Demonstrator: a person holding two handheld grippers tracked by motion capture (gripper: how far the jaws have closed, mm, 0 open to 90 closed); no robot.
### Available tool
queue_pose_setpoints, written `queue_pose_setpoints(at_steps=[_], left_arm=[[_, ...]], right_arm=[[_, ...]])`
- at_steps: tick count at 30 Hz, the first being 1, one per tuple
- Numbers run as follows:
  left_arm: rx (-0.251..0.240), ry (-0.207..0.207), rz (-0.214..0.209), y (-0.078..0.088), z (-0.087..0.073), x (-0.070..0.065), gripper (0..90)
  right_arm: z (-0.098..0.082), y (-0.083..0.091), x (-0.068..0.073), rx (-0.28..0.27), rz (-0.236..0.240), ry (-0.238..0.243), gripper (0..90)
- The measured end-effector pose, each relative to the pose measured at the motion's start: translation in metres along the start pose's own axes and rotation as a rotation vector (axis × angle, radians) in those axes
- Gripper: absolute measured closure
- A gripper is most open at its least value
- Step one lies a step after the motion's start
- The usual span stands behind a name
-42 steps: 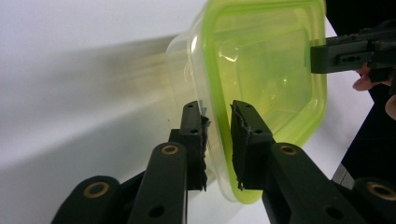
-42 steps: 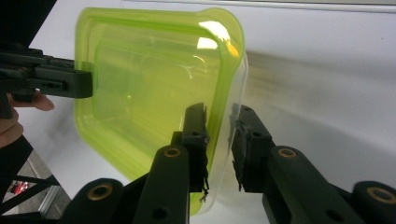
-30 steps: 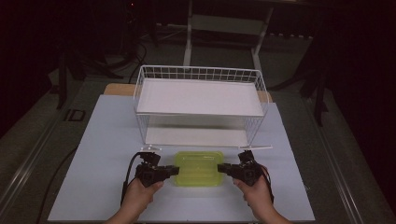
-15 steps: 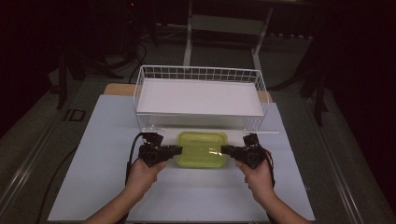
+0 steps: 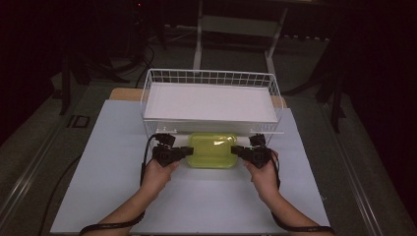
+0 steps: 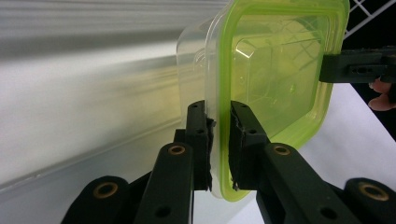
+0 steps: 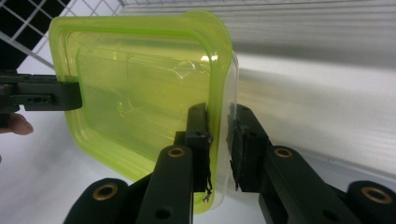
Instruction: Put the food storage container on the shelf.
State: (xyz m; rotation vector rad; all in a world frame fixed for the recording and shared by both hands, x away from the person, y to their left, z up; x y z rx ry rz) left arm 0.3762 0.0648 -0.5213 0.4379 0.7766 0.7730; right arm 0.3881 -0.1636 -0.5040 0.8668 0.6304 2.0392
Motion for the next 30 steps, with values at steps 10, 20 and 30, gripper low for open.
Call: queue_pose_setpoints(at_steps=[10,20,30], left_arm=[[0.005,0.001,0.011,-0.012,0.002,0.008,80.0],[0.000,0.012,0.005,-0.018,0.003,0.013,79.5],[-0.087,-0.037,0.015,-0.021,0.006,0.017,73.9]], right_arm=[[0.002,-0.013,-0.009,-0.010,-0.035,0.005,78.5],[0.003,-0.020,-0.014,-0.018,-0.037,-0.023,78.2],[0.007,-0.024,-0.015,-0.042,-0.053,-0.039,74.2]])
Point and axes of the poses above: each handheld gripper's, and its own axes: y roughly backward along the jaws, z roughly out of its top, x roughly to its left, the point moved 6 cm from there along -y, roughly forward along the jaws, and after that the axes turned 2 degrees about x, right-handed, at the moved point
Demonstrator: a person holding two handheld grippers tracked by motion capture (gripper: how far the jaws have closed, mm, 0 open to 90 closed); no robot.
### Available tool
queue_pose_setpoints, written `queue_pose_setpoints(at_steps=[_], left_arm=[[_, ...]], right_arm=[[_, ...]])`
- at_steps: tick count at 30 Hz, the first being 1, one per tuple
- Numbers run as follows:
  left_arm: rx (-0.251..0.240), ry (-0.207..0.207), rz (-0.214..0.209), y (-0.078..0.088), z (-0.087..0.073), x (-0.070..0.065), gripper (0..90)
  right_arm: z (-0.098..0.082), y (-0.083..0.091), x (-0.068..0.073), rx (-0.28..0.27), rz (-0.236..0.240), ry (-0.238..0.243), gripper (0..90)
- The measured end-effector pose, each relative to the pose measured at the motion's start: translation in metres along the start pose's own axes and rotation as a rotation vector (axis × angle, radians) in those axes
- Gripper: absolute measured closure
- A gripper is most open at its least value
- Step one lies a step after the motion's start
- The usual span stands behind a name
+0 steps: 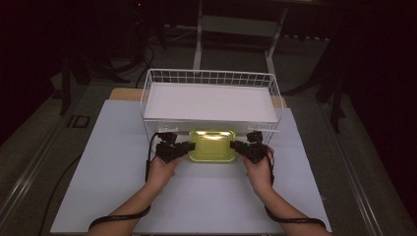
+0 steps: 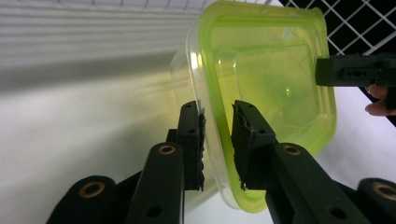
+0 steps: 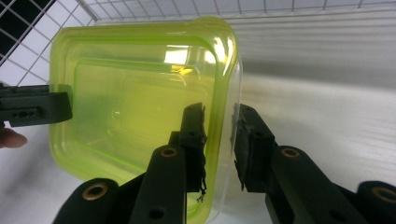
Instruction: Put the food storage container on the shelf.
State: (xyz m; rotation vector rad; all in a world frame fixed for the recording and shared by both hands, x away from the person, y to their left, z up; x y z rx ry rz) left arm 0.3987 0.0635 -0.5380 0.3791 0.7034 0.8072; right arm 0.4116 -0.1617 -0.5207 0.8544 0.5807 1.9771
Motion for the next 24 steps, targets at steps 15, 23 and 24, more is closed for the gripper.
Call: queue_pose_setpoints(at_steps=[15,23,24], left_arm=[[-0.077,-0.055,0.072,-0.011,0.003,0.004,55.0],[-0.089,-0.069,0.078,-0.004,0.003,-0.001,48.1],[-0.094,-0.070,0.070,-0.002,0.003,-0.003,48.1]], right_arm=[[0.004,-0.013,-0.008,-0.075,-0.069,0.027,62.2],[0.006,-0.007,-0.004,-0.098,-0.071,0.052,54.0],[0.006,-0.005,-0.003,-0.099,-0.066,0.059,54.0]])
Point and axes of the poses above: each handheld gripper's, and its own axes: y roughly backward along the jaws, z roughly out of its top, x roughly to its left, the point moved 6 cm from there along -y, roughly forward along the jaws, and after that the axes turned 2 degrees about x, right-handed, at the moved point
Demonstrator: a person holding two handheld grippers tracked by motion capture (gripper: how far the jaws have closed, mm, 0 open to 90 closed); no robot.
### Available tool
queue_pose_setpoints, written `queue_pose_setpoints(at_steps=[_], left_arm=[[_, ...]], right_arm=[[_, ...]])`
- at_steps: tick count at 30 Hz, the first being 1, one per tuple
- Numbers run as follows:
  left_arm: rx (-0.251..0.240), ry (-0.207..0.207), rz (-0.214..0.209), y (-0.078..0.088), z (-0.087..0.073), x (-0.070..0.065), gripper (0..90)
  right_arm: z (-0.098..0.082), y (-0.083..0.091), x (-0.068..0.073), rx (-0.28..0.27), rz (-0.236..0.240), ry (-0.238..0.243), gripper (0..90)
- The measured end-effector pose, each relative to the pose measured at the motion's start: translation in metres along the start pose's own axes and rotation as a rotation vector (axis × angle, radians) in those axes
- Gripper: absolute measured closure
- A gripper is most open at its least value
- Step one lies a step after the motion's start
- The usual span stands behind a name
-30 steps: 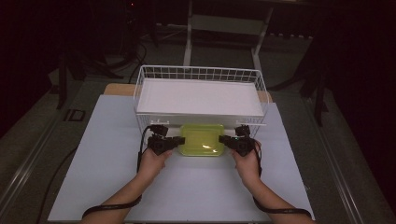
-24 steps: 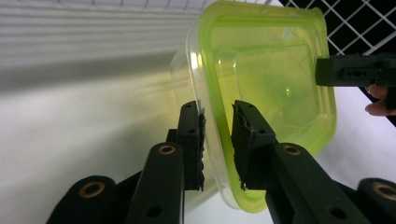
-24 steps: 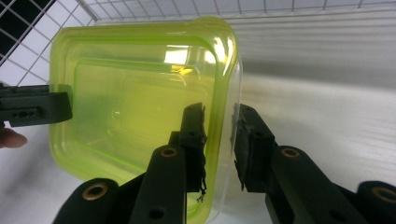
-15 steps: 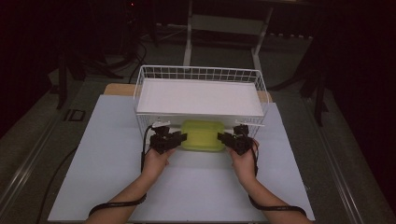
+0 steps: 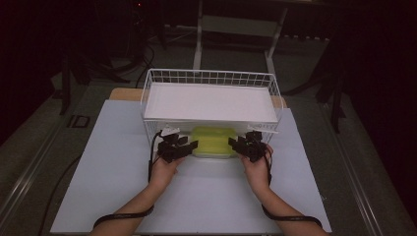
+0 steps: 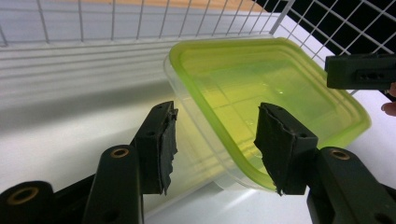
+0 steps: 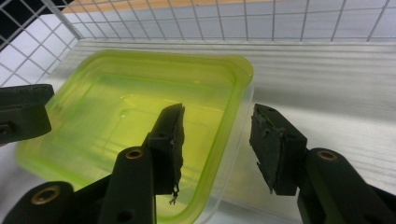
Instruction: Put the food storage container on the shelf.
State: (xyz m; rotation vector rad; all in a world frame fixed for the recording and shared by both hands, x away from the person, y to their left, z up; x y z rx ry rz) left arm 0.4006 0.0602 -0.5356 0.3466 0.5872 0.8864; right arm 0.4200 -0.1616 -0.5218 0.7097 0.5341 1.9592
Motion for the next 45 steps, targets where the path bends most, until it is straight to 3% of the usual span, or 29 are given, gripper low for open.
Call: queue_pose_setpoints(at_steps=[6,11,14,17,21,26,29,33,40,45], left_arm=[[0.000,-0.031,-0.024,0.018,-0.002,-0.010,47.9],[0.002,-0.036,-0.056,0.036,-0.006,-0.018,38.0],[-0.013,-0.063,-0.121,0.049,-0.009,-0.024,30.9],[-0.031,-0.076,-0.146,0.059,-0.010,-0.028,28.1],[-0.059,-0.091,-0.170,0.070,-0.012,-0.032,17.8],[-0.055,-0.109,-0.162,0.078,-0.018,-0.034,2.1],[-0.044,-0.115,-0.134,0.086,-0.027,-0.033,2.0],[-0.044,-0.110,-0.130,0.093,-0.035,-0.031,2.0],[-0.046,-0.135,-0.089,0.093,-0.051,-0.030,1.9],[-0.061,-0.159,-0.075,0.092,-0.053,-0.029,1.5]], right_arm=[[-0.007,0.014,0.006,0.006,0.028,0.011,53.9],[-0.012,0.028,0.018,0.006,0.066,0.037,56.1],[-0.014,0.034,0.026,0.010,0.088,0.049,57.7],[-0.018,0.040,0.035,0.023,0.109,0.067,62.7],[-0.023,0.042,0.043,0.031,0.121,0.089,65.3],[-0.031,0.042,0.049,0.066,0.138,0.080,69.6],[-0.037,0.039,0.053,0.086,0.141,0.095,78.6],[-0.045,0.036,0.057,0.112,0.153,0.115,89.7],[-0.053,0.027,0.064,0.123,0.151,0.154,90.0],[-0.054,0.015,0.065,0.131,0.144,0.144,90.0]])
Point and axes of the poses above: each handheld gripper's, and its own axes: y roughly backward along the jaws, z roughly out of its top, x roughly to its left, the point moved 6 cm from there along -y, roughly forward along the jaws, and after that the axes turned 2 degrees about x, right-handed, at the moved point
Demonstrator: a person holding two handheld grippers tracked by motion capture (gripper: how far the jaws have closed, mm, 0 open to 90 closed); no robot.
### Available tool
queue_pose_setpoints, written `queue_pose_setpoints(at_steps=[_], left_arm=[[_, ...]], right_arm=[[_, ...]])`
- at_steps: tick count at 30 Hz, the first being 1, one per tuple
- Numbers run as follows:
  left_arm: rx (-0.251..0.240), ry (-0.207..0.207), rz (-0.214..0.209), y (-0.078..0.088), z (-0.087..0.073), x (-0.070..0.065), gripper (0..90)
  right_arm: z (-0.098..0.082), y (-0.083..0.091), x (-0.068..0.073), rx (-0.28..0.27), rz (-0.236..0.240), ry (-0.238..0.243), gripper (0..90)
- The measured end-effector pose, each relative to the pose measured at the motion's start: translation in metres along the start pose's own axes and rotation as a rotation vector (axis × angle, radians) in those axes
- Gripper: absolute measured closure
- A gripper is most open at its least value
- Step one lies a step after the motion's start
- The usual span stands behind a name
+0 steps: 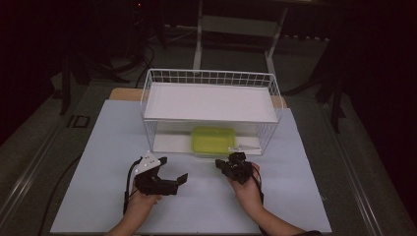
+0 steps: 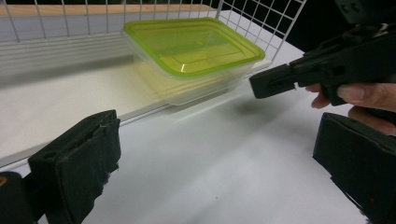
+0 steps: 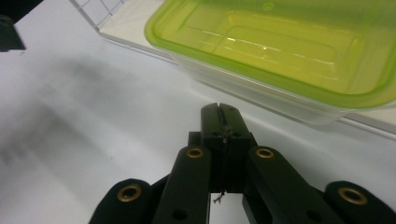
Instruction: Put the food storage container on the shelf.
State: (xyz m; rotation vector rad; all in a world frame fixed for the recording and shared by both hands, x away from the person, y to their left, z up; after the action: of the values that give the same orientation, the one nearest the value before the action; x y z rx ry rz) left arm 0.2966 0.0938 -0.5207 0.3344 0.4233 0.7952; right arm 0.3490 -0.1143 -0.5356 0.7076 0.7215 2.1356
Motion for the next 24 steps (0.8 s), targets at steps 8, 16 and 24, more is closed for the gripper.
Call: queue_pose_setpoints(at_steps=[8,16,24], left_arm=[[-0.028,0.003,-0.028,0.002,-0.001,0.002,1.5],[-0.018,-0.013,0.009,0.000,-0.003,0.003,1.5],[-0.010,-0.014,0.035,-0.001,-0.005,0.006,1.5]], right_arm=[[0.005,-0.020,-0.007,0.010,-0.041,-0.004,90.0],[0.017,-0.028,-0.012,-0.023,-0.064,-0.013,90.0],[0.027,-0.038,-0.019,-0.040,-0.087,-0.030,90.0]])
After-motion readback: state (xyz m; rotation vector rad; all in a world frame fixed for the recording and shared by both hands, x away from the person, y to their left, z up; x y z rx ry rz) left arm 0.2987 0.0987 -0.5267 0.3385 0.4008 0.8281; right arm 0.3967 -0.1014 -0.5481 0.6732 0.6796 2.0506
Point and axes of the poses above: each handheld gripper's, and its own axes: y roughly backward along the jaws, z roughly out of its top, x roughly to its left, the point moved 6 cm from there along -y, roughly forward along the jaws, and after that the axes turned 2 degrees about x, right-handed, at the moved point
